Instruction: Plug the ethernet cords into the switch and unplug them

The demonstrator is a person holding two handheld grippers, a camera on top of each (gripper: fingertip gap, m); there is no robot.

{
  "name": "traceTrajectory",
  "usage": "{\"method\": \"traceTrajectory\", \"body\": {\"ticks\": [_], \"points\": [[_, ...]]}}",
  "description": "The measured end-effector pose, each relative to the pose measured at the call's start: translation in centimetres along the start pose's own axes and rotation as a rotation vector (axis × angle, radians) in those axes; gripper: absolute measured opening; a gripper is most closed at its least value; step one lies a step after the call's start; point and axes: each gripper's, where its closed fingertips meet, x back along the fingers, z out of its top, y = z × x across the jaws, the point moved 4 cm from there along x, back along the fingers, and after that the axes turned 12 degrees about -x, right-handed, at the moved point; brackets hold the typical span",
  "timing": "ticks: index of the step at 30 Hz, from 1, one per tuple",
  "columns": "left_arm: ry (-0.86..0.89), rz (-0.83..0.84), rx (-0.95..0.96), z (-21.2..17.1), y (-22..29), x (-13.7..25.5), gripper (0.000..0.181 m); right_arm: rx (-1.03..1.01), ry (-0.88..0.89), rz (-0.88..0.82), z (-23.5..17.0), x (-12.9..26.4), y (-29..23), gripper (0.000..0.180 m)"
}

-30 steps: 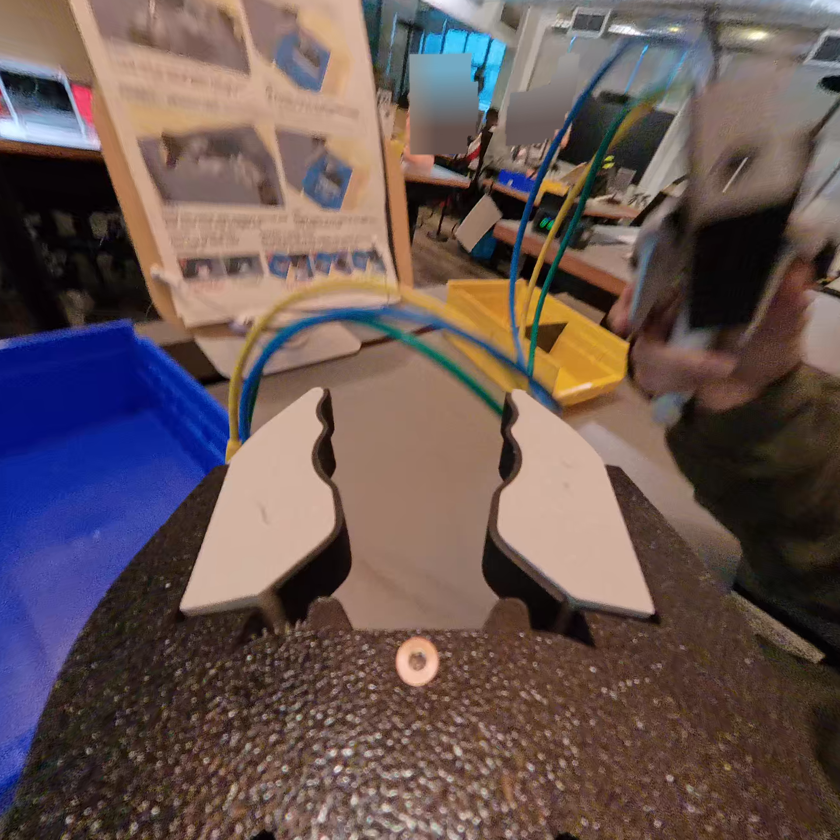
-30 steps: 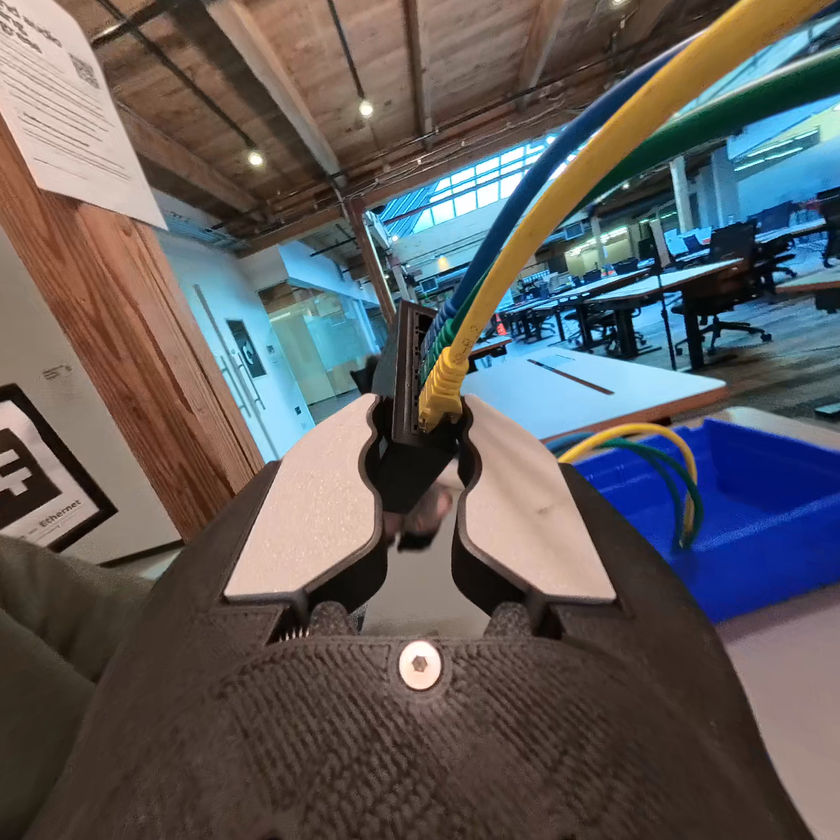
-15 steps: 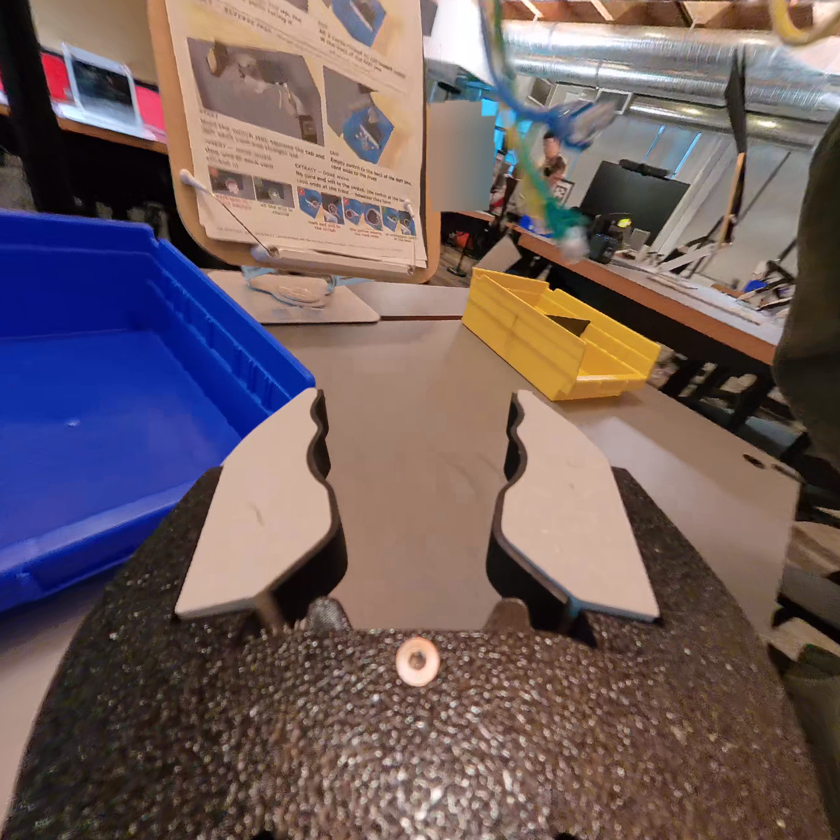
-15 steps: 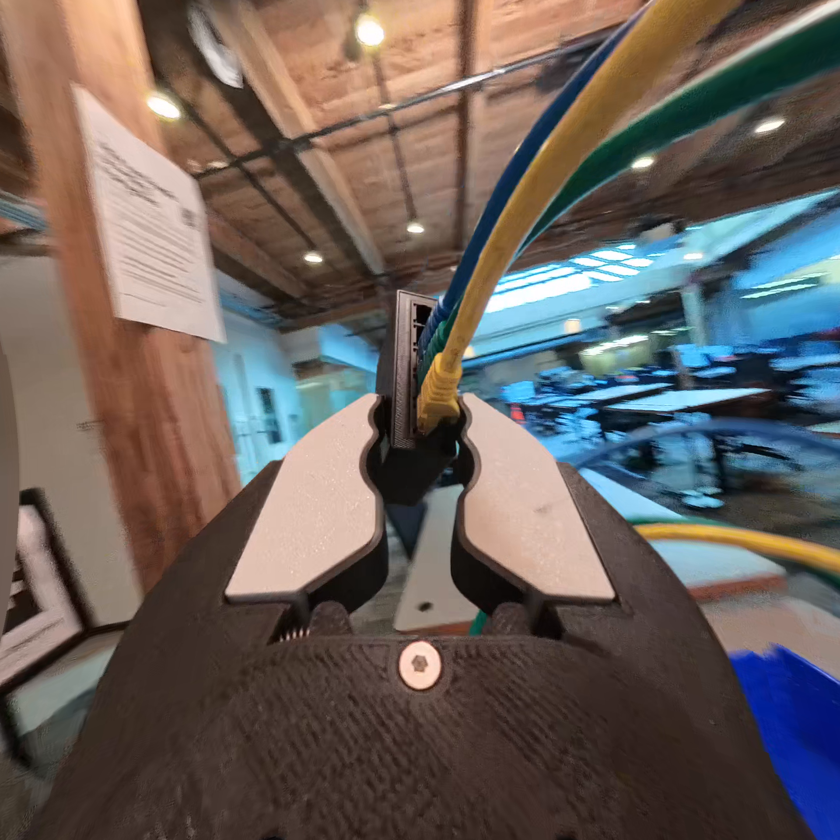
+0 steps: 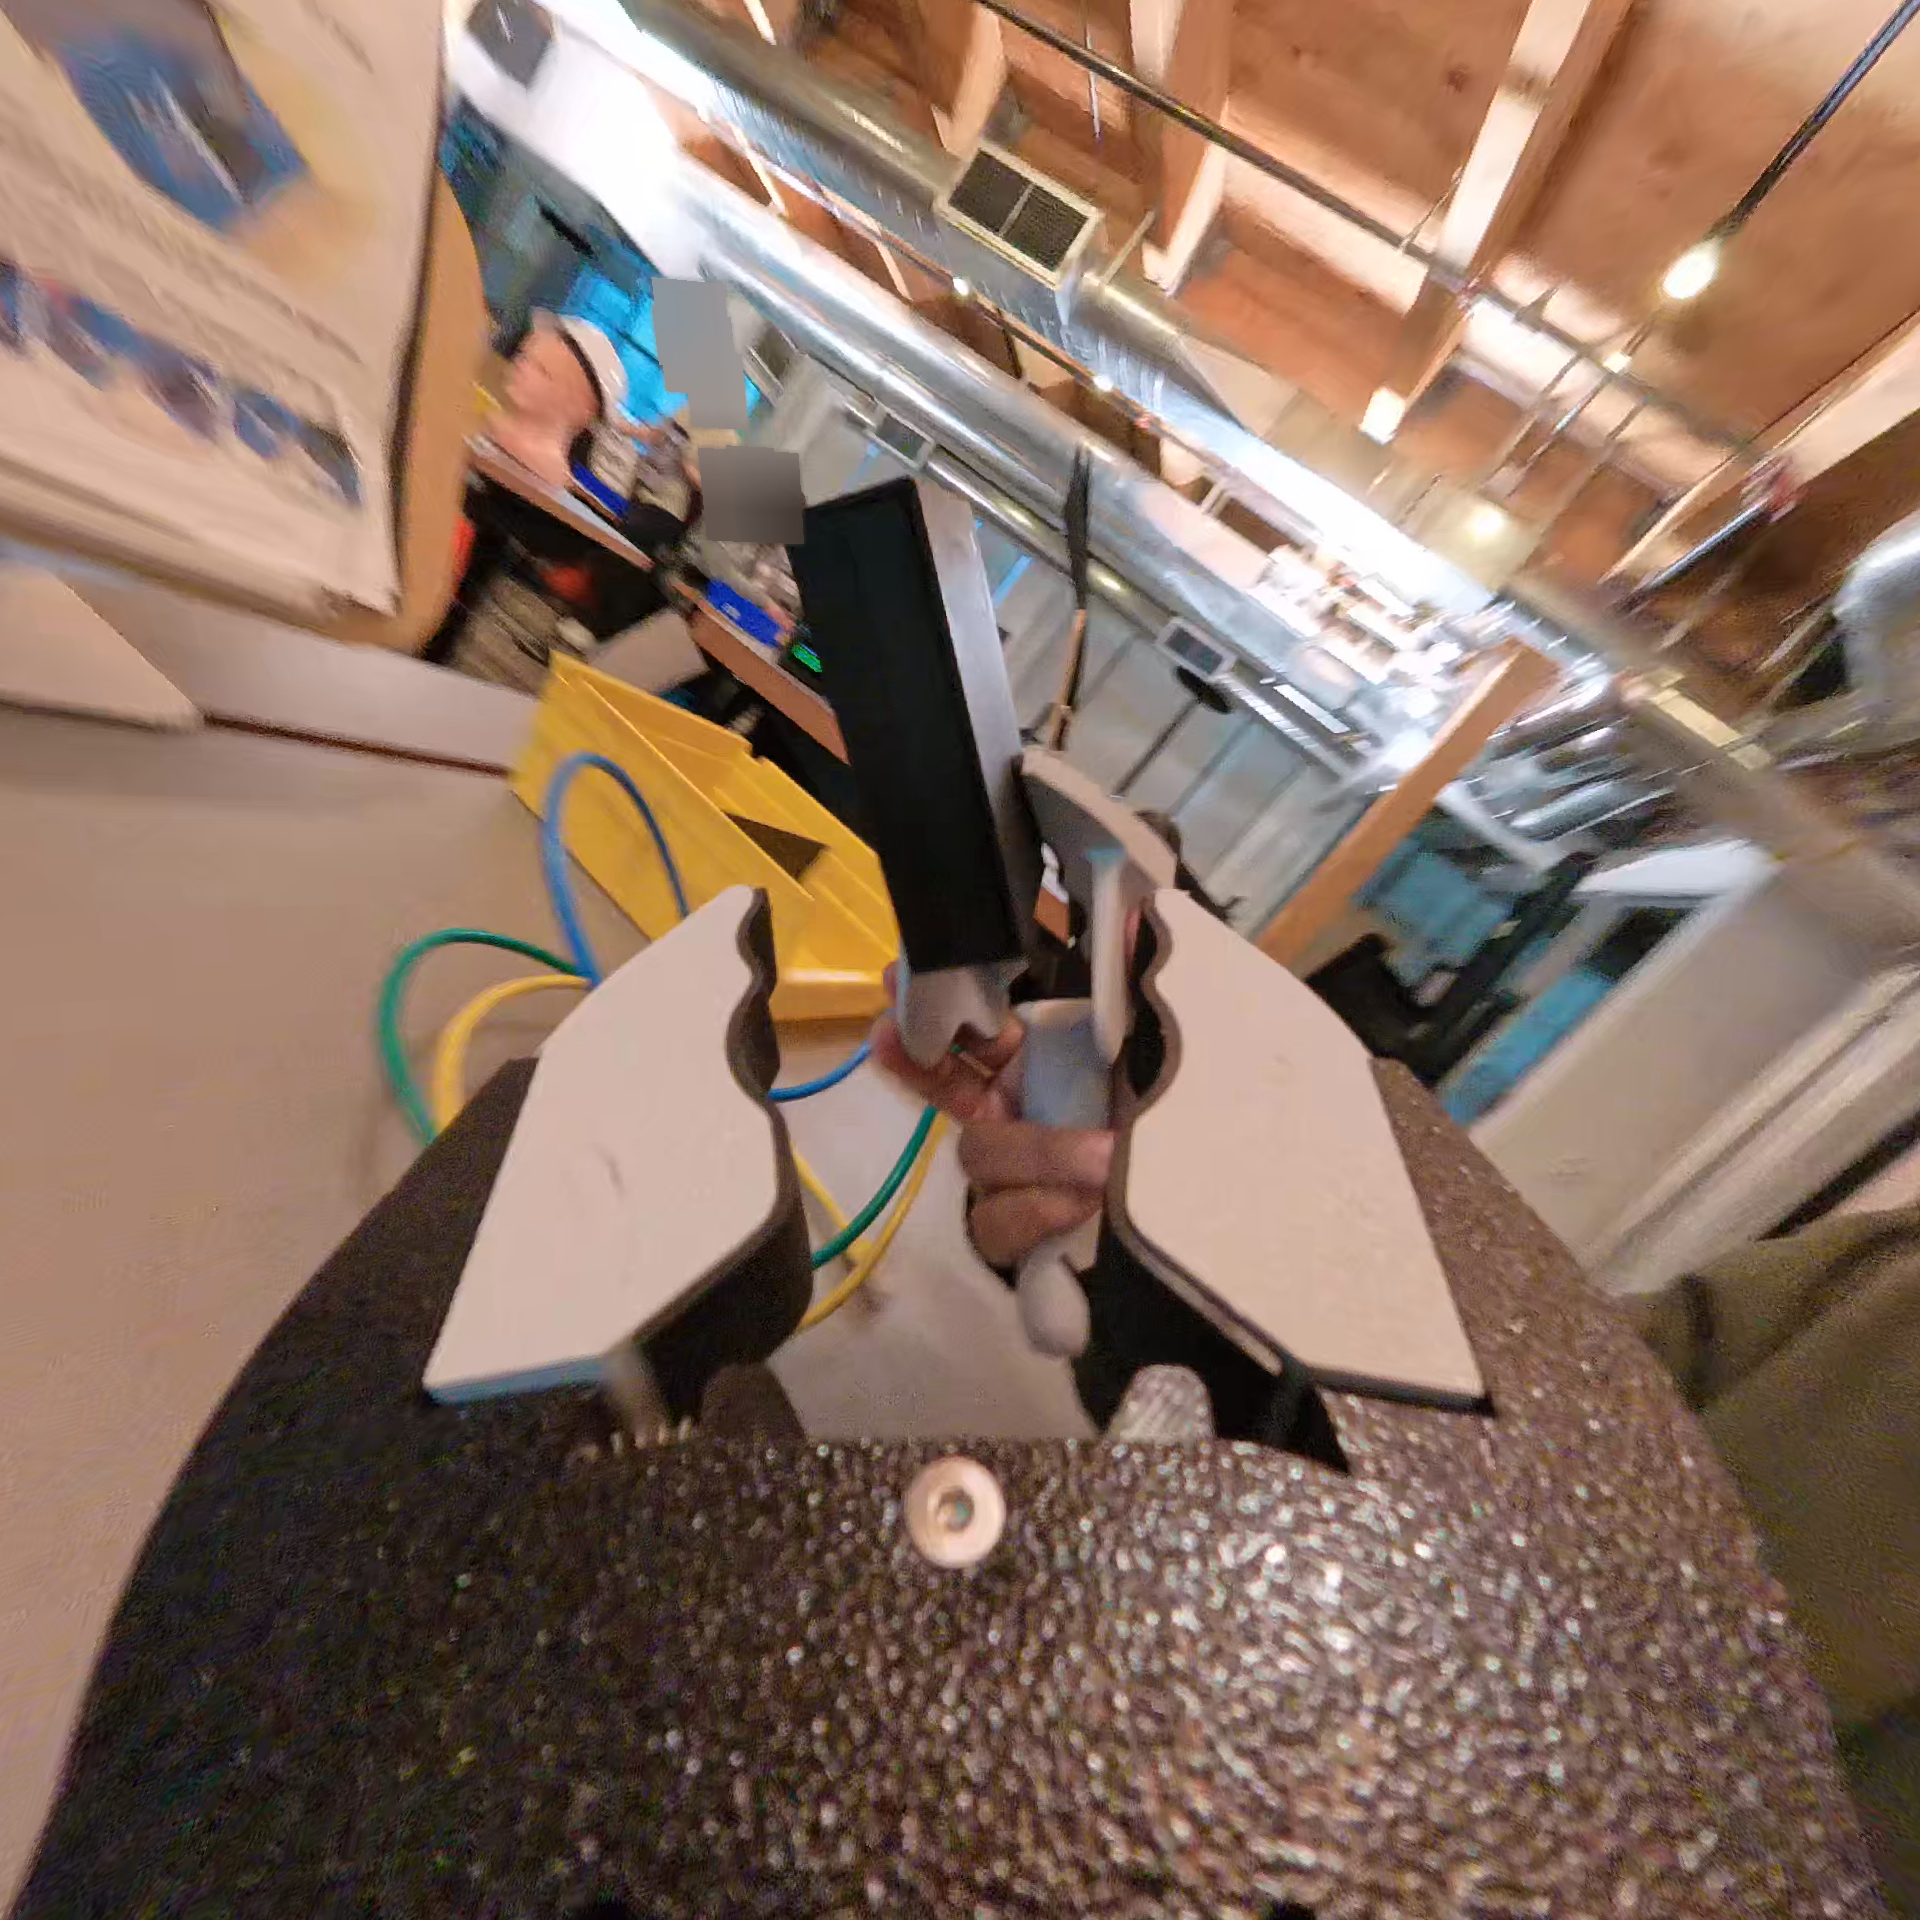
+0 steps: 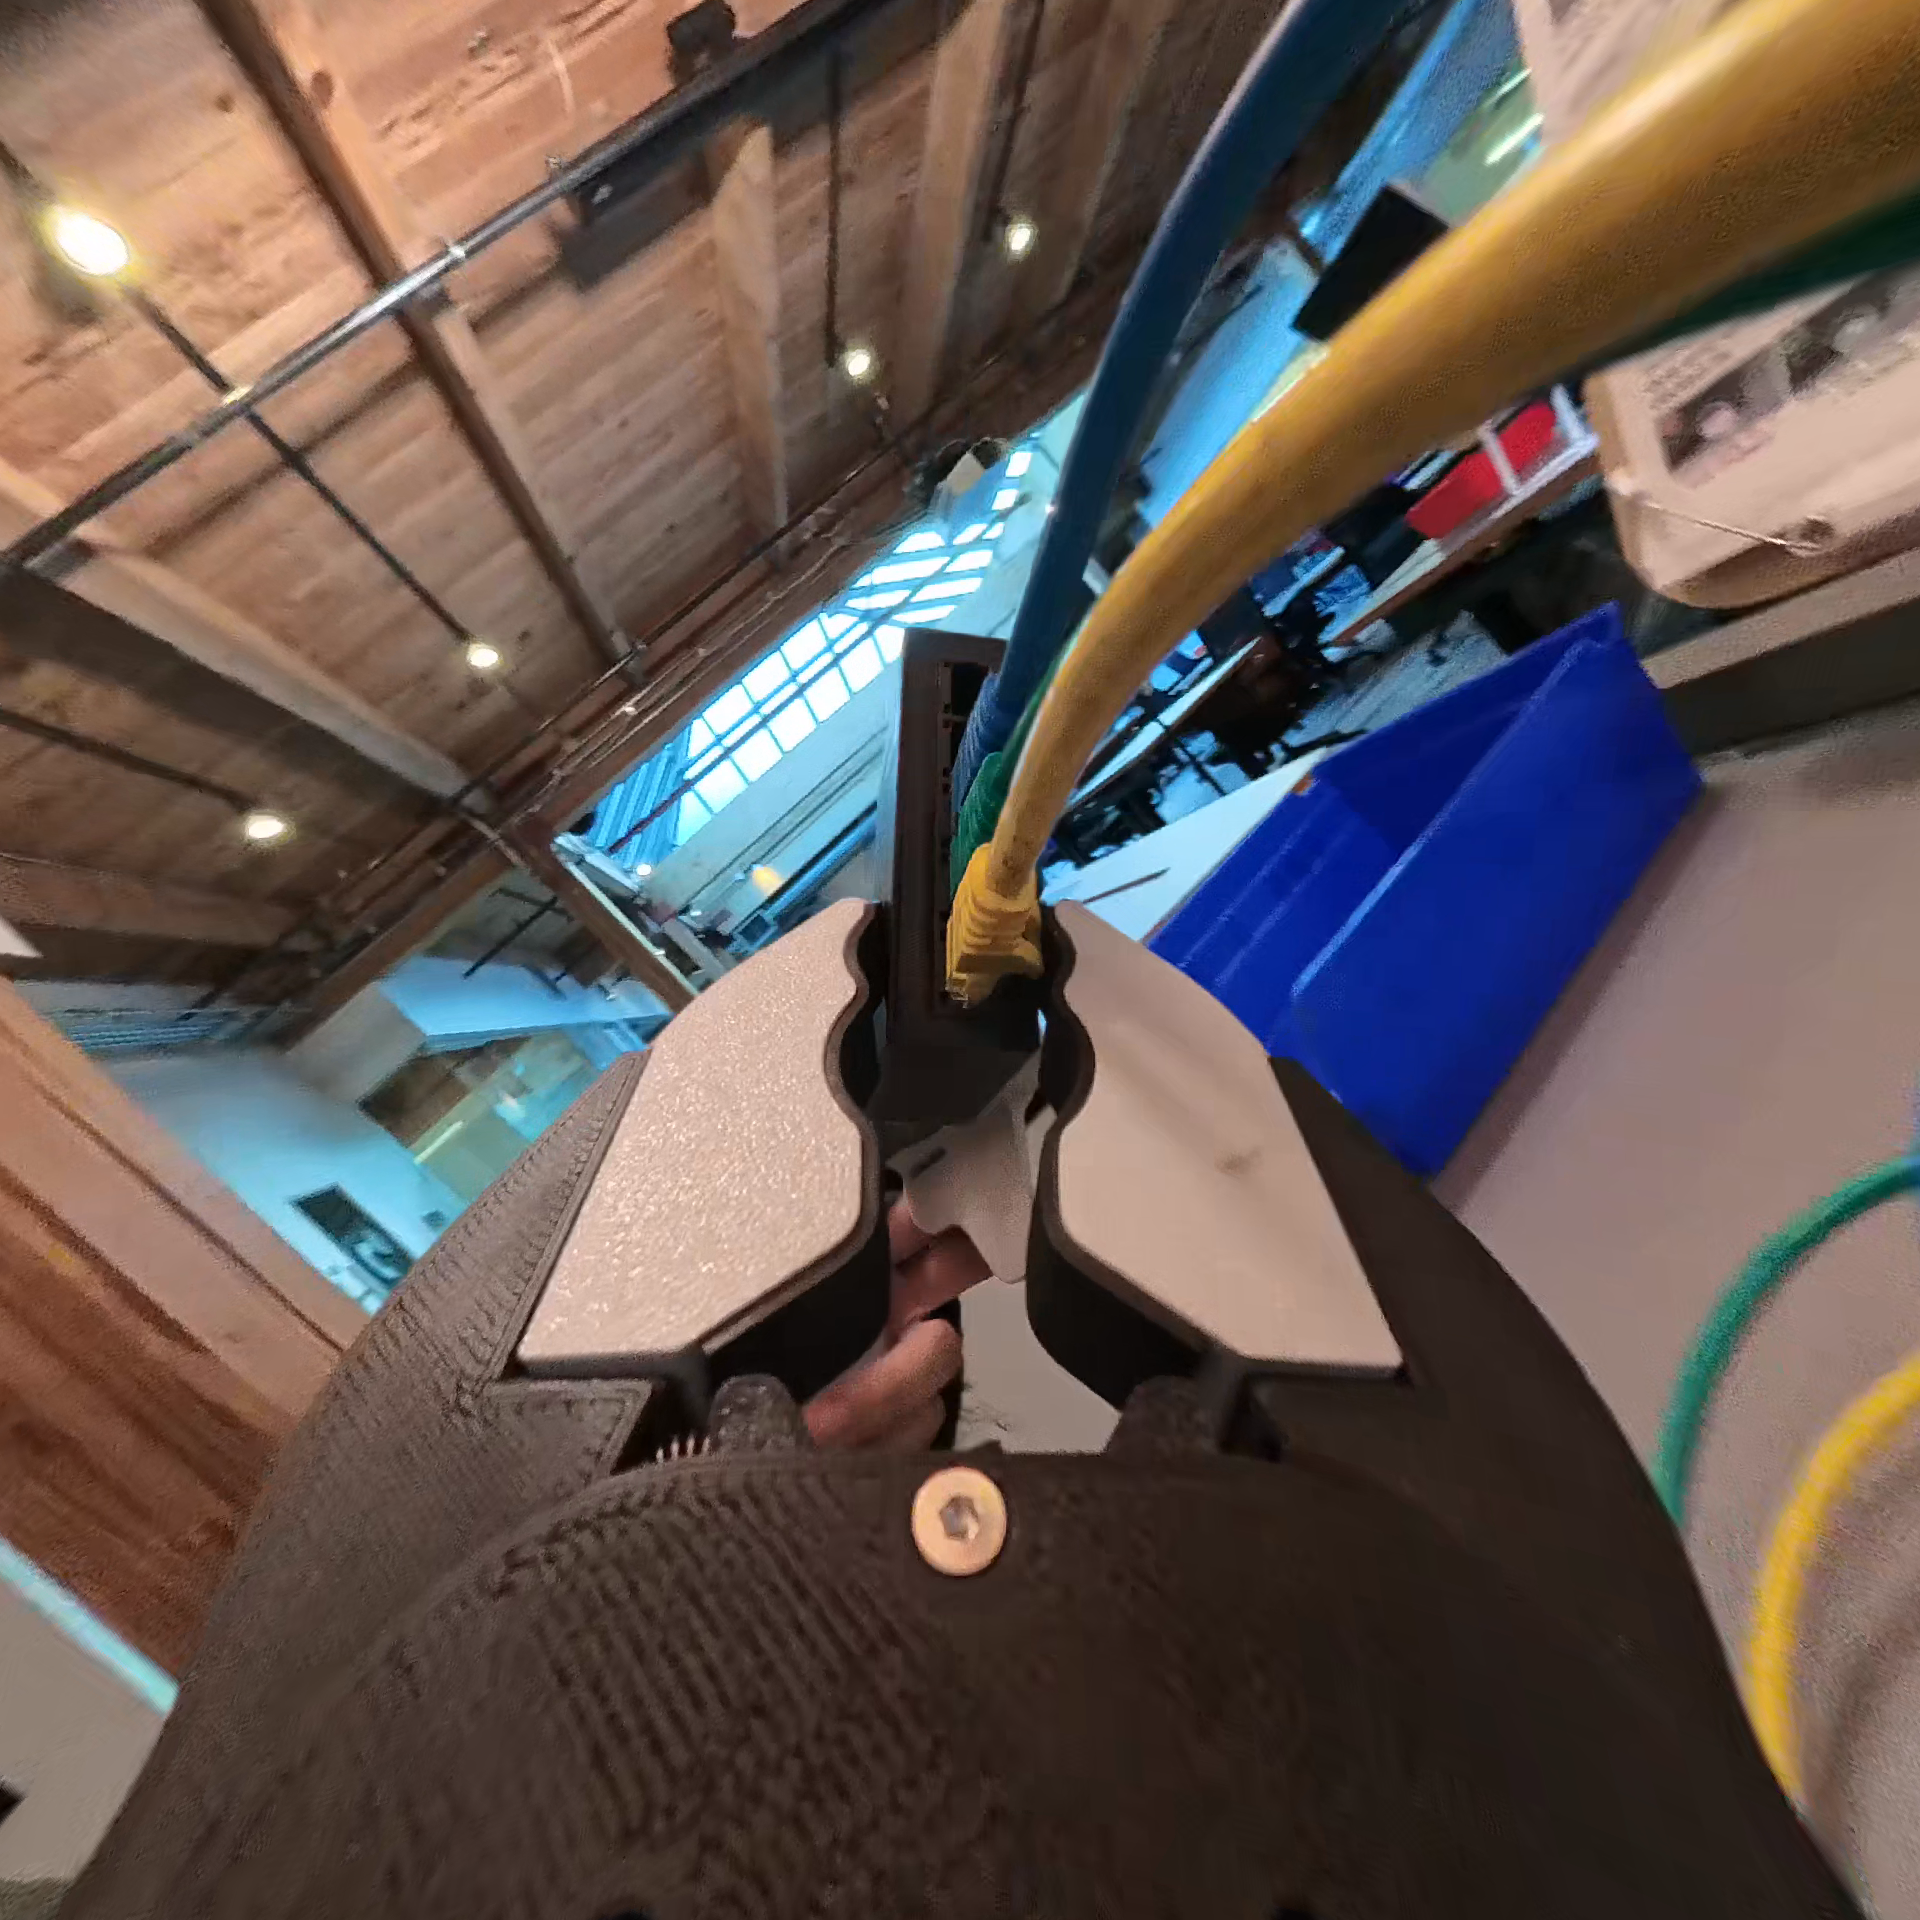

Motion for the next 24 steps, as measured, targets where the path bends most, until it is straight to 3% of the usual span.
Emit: {"method": "traceTrajectory", "body": {"ticks": [6,8,14,17,21,24], "points": [[-0.073,0.021,0.234,-2.0,-0.7,-1.9,0.049,0.101,0.028,-0.124,-2.7,1.5,1.3,0.028],[-0.045,0.001,0.302,-2.5,-1.0,-2.3,0.033,0.117,0.059,-0.131,-2.6,2.0,1.2,0.028],[0.018,-0.071,0.473,-4.1,-1.9,-3.4,0.027,0.123,-0.013,-0.200,-2.7,3.6,2.6,0.033],[0.026,-0.028,0.512,-4.1,-2.6,-3.6,0.027,0.150,0.101,-0.227,-1.4,5.7,2.8,0.039],[0.024,0.018,0.540,-4.5,-2.9,-4.4,0.027,0.018,0.157,-0.219,-0.6,7.4,4.1,0.035],[0.030,0.032,0.559,-5.2,-2.8,-5.0,0.027,-0.073,0.189,-0.177,-0.8,7.7,4.7,0.021]]}}
